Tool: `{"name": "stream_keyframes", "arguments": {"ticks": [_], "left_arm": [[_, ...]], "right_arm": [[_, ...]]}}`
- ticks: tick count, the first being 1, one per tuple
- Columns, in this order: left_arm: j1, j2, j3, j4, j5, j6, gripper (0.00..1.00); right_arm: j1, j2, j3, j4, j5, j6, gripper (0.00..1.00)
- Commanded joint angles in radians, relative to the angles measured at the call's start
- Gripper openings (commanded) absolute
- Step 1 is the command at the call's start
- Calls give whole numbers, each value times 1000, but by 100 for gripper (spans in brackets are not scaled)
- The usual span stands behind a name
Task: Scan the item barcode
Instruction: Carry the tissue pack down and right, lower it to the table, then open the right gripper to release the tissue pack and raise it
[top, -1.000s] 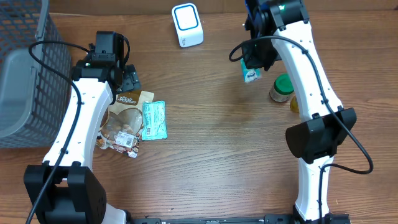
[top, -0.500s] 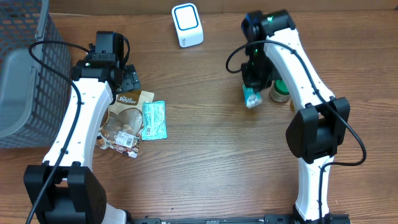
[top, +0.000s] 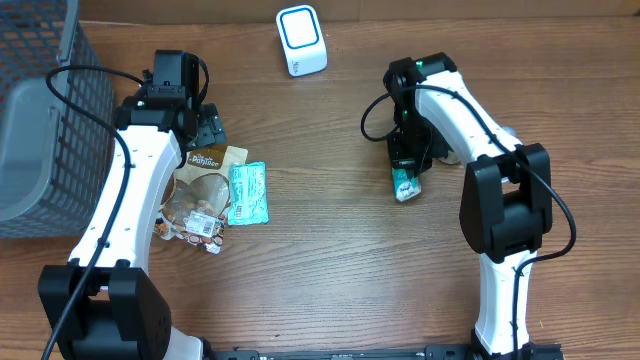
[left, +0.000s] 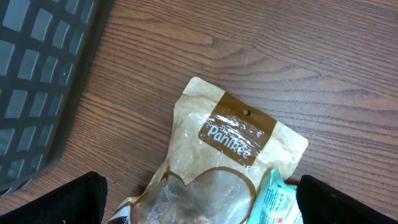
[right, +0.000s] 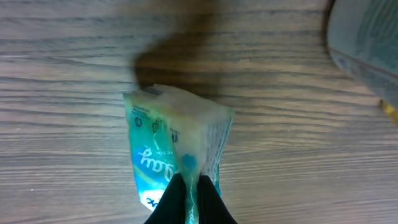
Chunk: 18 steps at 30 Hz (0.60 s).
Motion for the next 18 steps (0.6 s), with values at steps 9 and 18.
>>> {"name": "stream_keyframes", "arguments": {"ticks": [9, 18], "left_arm": [[-10, 10, 3, 2, -10, 1, 100], [-10, 10, 3, 2, -10, 1, 100]], "right_arm": [[6, -1, -28, 48, -5, 15, 47], [13, -1, -29, 195, -18, 15, 78]]}}
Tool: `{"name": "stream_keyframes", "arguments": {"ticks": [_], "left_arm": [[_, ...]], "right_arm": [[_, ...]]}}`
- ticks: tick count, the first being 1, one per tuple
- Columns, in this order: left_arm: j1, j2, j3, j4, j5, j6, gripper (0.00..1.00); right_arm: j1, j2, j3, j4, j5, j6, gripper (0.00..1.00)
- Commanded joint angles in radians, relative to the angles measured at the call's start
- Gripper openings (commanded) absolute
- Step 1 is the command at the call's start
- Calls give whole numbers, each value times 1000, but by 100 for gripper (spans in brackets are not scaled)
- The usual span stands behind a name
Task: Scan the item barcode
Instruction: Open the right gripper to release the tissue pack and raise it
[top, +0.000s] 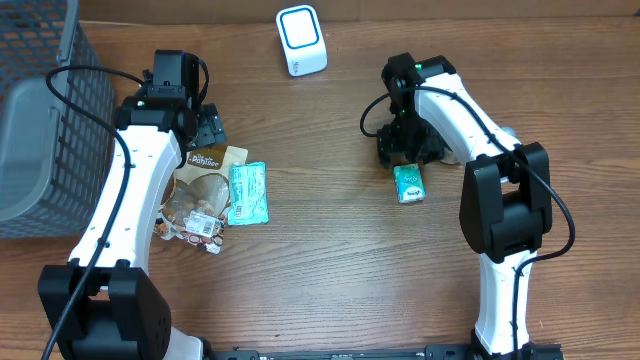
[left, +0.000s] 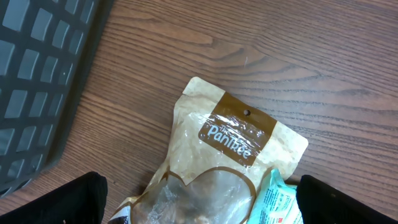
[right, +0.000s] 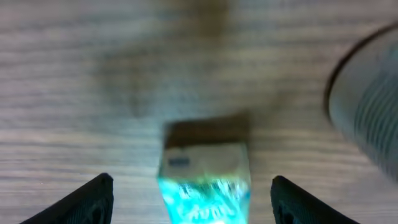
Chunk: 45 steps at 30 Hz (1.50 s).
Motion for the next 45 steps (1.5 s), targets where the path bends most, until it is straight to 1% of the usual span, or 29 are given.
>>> {"name": "stream_keyframes", "arguments": {"ticks": [1, 7, 9, 11, 13, 19, 26, 30, 33, 34, 35, 36, 37, 41, 42, 43, 45], "left_arm": [[-10, 10, 4, 2, -10, 1, 99], [-10, 10, 3, 2, -10, 1, 100], [-10, 10, 4, 2, -10, 1, 100], [-10, 10, 4, 2, -10, 1, 99], [-10, 10, 3, 2, -10, 1, 99], [-10, 10, 4, 2, -10, 1, 100], [-10, 10, 4, 2, -10, 1, 99], [-10, 10, 3, 2, -10, 1, 100], [-10, 10, 3, 2, -10, 1, 99], [-10, 10, 3, 2, -10, 1, 100], [-10, 10, 3, 2, -10, 1, 100], [-10, 10, 3, 2, -10, 1, 100], [-10, 10, 3, 2, -10, 1, 100], [-10, 10, 3, 2, -10, 1, 100], [-10, 10, 3, 2, -10, 1, 100], [-10, 10, 3, 2, -10, 1, 99], [-10, 10, 3, 2, -10, 1, 100]], "right_arm": [[13, -1, -13, 37, -14, 1, 78], [22, -1, -27, 114, -23, 1, 77], [21, -1, -45, 148, -43, 1, 72], [21, -1, -68, 172, -56, 1, 64], [21, -1, -90, 186, -57, 1, 61], [21, -1, -155, 180, -52, -1, 60], [16, -1, -160, 114, 26, -5, 62], [17, -1, -160, 122, 8, -7, 62], [20, -1, -160, 168, -85, -6, 75], [21, -1, -160, 191, -131, -7, 82], [22, -1, -160, 227, -194, -7, 88], [22, -1, -160, 246, -224, -7, 98], [22, -1, -160, 270, -255, -7, 100], [21, -1, -161, 316, -334, -6, 100], [21, -1, -161, 312, -343, -6, 97], [22, -1, -161, 305, -346, -6, 90], [21, -1, -161, 282, -345, -6, 79]]}}
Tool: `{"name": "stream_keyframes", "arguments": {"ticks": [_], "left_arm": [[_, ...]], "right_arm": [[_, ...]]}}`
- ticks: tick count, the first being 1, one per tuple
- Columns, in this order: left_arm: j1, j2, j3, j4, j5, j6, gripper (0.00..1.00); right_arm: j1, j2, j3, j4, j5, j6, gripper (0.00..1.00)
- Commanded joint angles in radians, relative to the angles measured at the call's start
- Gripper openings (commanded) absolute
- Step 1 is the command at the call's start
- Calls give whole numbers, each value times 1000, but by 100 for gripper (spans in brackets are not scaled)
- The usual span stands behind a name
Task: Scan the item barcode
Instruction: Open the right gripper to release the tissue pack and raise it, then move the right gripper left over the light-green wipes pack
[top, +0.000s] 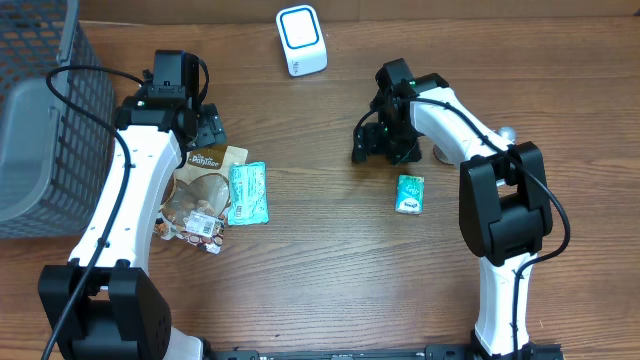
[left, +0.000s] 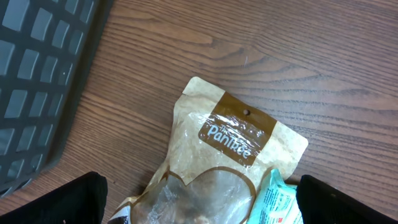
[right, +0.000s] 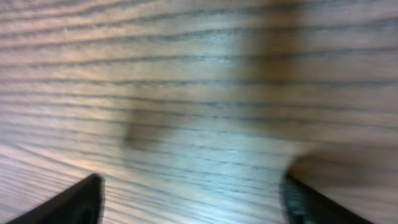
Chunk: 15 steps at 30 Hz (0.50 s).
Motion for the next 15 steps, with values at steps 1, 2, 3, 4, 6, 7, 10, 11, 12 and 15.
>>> {"name": "stream_keyframes", "arguments": {"ticks": [1, 2, 3, 4, 6, 7, 10, 11, 12, 15], "left_arm": [[-9, 10, 3, 2, -10, 1, 100], [-9, 10, 3, 2, -10, 1, 100], [-9, 10, 4, 2, -10, 1, 99], [-9, 10, 3, 2, -10, 1, 99], [-9, 10, 3, 2, -10, 1, 99], [-9, 10, 4, 2, -10, 1, 100], [-9, 10, 3, 2, -10, 1, 100], [-9, 10, 3, 2, -10, 1, 100], [-9, 10, 3, 2, -10, 1, 99], [-9, 10, 3, 2, -10, 1, 99]], "right_arm": [[6, 15, -21, -27, -78, 4, 76], [6, 15, -23, -47, -78, 4, 75], [6, 15, -25, -64, -78, 4, 72], [6, 15, -28, -83, -77, 7, 70], [6, 15, -42, -117, -69, 7, 69], [6, 15, -47, -126, -58, 6, 67], [6, 15, -58, -152, 40, 16, 58], [6, 15, -59, -160, 82, 31, 58], [6, 15, -59, -169, 117, 48, 59], [4, 15, -59, -211, 208, 92, 59]]}}
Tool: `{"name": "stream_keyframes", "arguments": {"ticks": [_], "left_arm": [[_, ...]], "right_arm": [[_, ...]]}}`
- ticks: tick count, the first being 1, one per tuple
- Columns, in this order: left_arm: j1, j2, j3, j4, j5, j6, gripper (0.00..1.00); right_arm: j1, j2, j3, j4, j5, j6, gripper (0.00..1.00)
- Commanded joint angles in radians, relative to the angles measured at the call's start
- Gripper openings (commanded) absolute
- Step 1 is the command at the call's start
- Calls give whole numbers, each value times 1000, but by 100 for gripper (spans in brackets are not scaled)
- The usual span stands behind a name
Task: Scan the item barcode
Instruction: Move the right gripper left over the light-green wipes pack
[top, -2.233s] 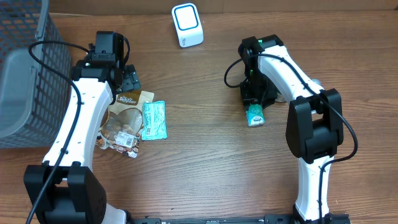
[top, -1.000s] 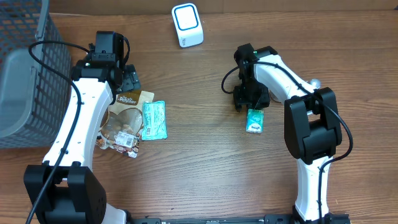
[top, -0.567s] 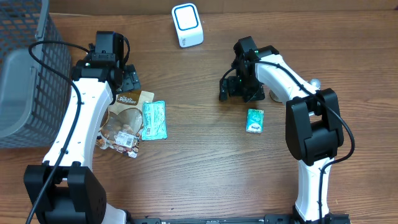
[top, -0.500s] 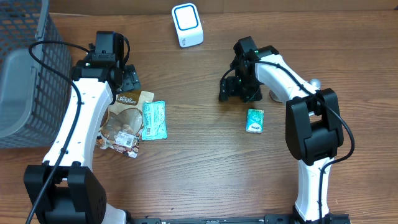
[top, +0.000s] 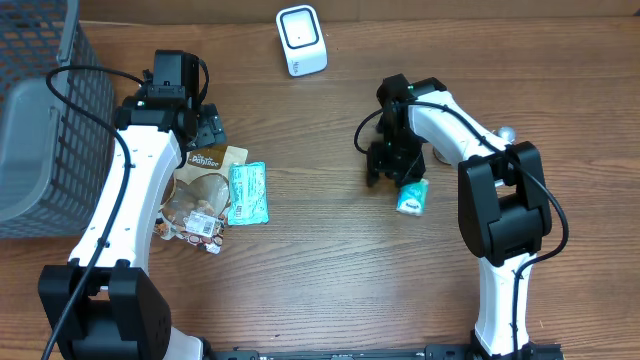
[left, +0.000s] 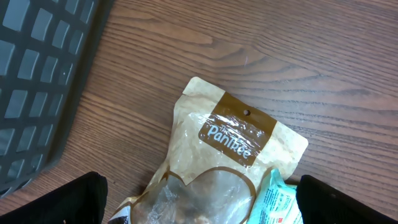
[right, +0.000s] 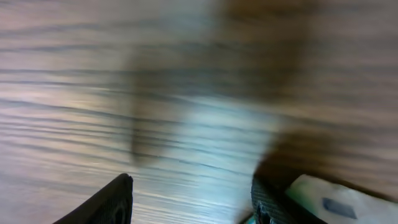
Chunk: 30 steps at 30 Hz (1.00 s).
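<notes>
A small teal pack lies on the wooden table, and its pale end shows at the lower right in the right wrist view. My right gripper is open just left of the pack and low over the table. The space midway between the right gripper's fingertips holds only bare wood, and the pack lies outside its right finger. The white scanner stands at the back. My left gripper hangs open over a tan Panitee pouch.
A second teal pack lies against the pouch. A grey mesh basket fills the left edge, and its wall shows in the left wrist view. A small silver object sits behind the right arm.
My right gripper, which was up and to the left of the small teal pack, is now lower and right beside it. The pack has come into the right wrist view. The left arm is unchanged.
First my right gripper was shut on the small teal pack, standing it on the table. Then it was open with the pack lying flat below it. Then it was off to the upper left, over bare wood. Now it is open beside the pack.
</notes>
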Motion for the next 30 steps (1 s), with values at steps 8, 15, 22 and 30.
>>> {"name": "stream_keyframes", "arguments": {"ticks": [8, 15, 22, 30], "left_arm": [[-10, 10, 3, 2, -10, 1, 99], [-10, 10, 3, 2, -10, 1, 100], [-10, 10, 3, 2, -10, 1, 100], [-10, 10, 3, 2, -10, 1, 100]], "right_arm": [[0, 15, -27, -124, 284, 49, 60], [2, 15, -27, -125, 132, 78, 59], [22, 15, -27, -124, 77, 78, 27], [34, 15, -27, -224, 143, 85, 25]]}}
